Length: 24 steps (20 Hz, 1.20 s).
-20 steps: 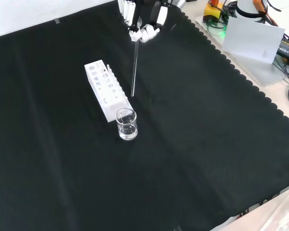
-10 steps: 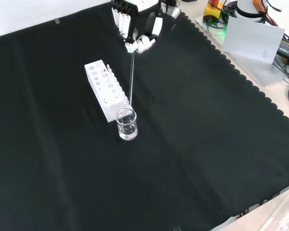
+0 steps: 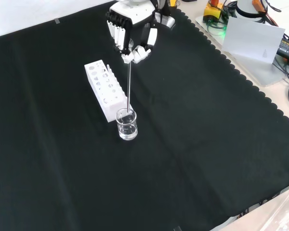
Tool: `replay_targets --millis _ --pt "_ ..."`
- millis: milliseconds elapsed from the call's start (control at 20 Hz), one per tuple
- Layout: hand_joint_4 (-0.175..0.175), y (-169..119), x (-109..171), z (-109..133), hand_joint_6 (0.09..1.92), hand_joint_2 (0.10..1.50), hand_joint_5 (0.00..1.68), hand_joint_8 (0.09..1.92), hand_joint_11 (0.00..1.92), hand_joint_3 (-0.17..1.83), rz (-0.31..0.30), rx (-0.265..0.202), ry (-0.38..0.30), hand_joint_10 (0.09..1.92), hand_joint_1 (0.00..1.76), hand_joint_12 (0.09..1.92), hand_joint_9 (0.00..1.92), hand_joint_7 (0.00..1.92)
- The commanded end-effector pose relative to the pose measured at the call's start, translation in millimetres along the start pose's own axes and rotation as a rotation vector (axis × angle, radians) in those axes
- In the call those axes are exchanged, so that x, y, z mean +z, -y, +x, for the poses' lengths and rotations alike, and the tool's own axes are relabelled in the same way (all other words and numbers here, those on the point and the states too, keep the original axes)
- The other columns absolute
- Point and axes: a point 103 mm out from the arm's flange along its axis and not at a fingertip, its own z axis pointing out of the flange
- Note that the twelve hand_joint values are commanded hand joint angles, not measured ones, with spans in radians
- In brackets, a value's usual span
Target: Stir in the beaker to the left of the white test tube rack with the glass rod.
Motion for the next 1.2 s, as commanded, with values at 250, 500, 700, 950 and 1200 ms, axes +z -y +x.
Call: replay_targets --millis 250,500,700,950,1200 --pt "-0.175 -12.7 19.8 -7.3 0.49 0.58 1.27 0.73 1.71 0.76 0.017 -0.005 -0.014 0.54 1.33 0.44 1.74 1.4" --pt "-0.175 -16.6 34.9 -11.1 0.49 0.59 1.27 0.73 1.71 0.76 0.029 -0.003 -0.016 0.54 1.33 0.44 1.74 1.4" --pt "-0.175 -19.6 43.4 -9.9 0.49 0.59 1.27 0.73 1.71 0.76 0.04 -0.003 -0.003 0.54 1.33 0.44 1.74 1.4" --pt "-0.175 -20.2 61.2 -18.5 0.49 0.59 1.26 0.73 1.71 0.75 0.049 -0.003 -0.006 0.54 1.33 0.44 1.74 1.4" --pt "-0.175 -18.5 73.5 -22.6 0.49 0.59 1.26 0.72 1.71 0.75 0.067 0.008 -0.007 0.54 1.33 0.44 1.74 1.4"
